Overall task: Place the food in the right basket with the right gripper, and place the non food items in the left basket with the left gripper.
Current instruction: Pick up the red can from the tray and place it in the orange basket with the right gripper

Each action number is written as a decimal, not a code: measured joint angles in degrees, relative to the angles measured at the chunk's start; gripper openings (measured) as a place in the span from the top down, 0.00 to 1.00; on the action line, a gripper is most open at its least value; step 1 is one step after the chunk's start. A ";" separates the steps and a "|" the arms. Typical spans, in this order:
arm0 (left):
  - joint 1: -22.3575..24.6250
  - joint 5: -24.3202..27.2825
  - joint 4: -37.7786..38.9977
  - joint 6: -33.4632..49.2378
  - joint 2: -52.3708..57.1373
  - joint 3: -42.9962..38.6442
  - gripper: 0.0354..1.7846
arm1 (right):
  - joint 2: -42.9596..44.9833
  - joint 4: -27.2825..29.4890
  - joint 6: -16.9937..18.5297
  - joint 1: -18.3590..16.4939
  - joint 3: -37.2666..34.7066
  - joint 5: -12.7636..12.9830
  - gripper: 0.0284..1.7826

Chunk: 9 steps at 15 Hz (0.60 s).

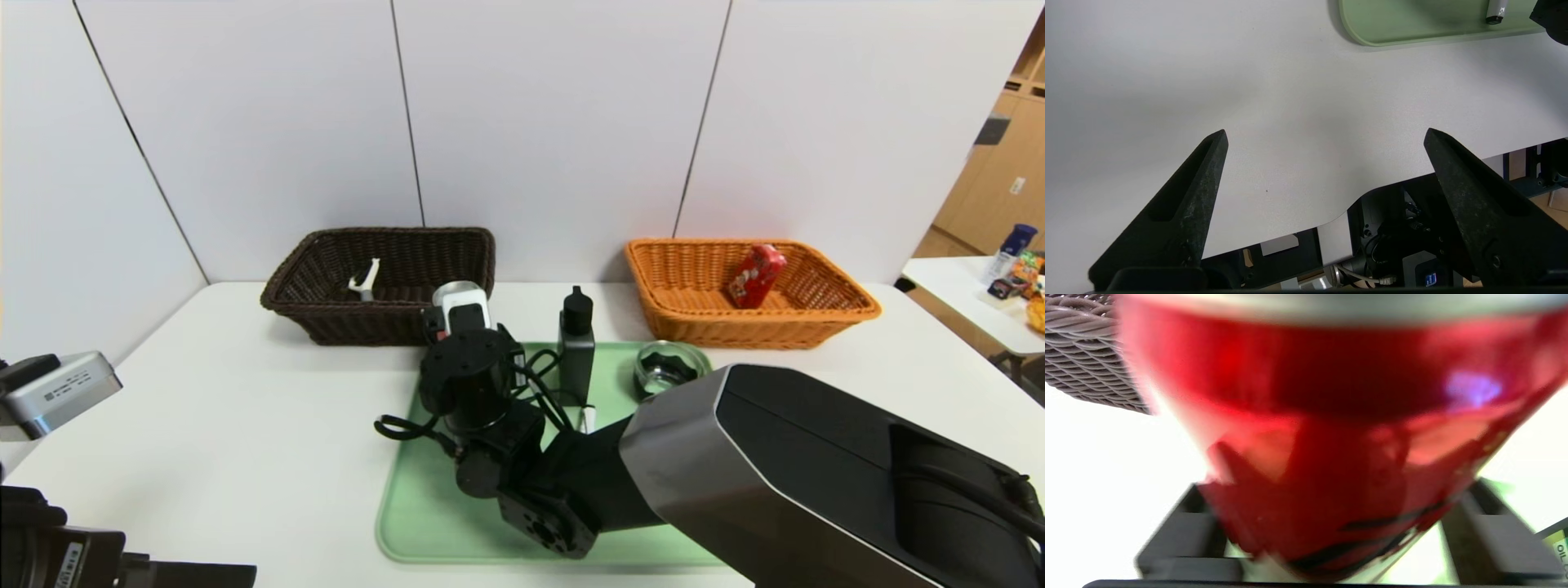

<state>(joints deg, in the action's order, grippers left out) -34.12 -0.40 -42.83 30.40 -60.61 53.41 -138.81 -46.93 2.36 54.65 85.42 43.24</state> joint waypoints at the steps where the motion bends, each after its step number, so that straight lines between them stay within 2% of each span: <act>1: 0.02 0.00 -0.15 0.05 0.13 0.00 0.06 | 0.01 -0.02 0.00 0.12 -0.04 0.00 0.40; 2: 0.02 -0.01 -0.26 0.07 0.24 0.01 0.06 | 0.06 -0.09 0.00 0.17 -0.06 0.02 0.44; 9: 0.04 -0.15 -0.37 0.10 0.89 -0.05 0.06 | 2.79 -1.11 0.02 1.27 -1.85 -0.18 0.45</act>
<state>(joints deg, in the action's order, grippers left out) -34.08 -0.55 -43.19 30.50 -59.72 53.36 -136.02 -48.04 2.39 55.92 83.57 43.06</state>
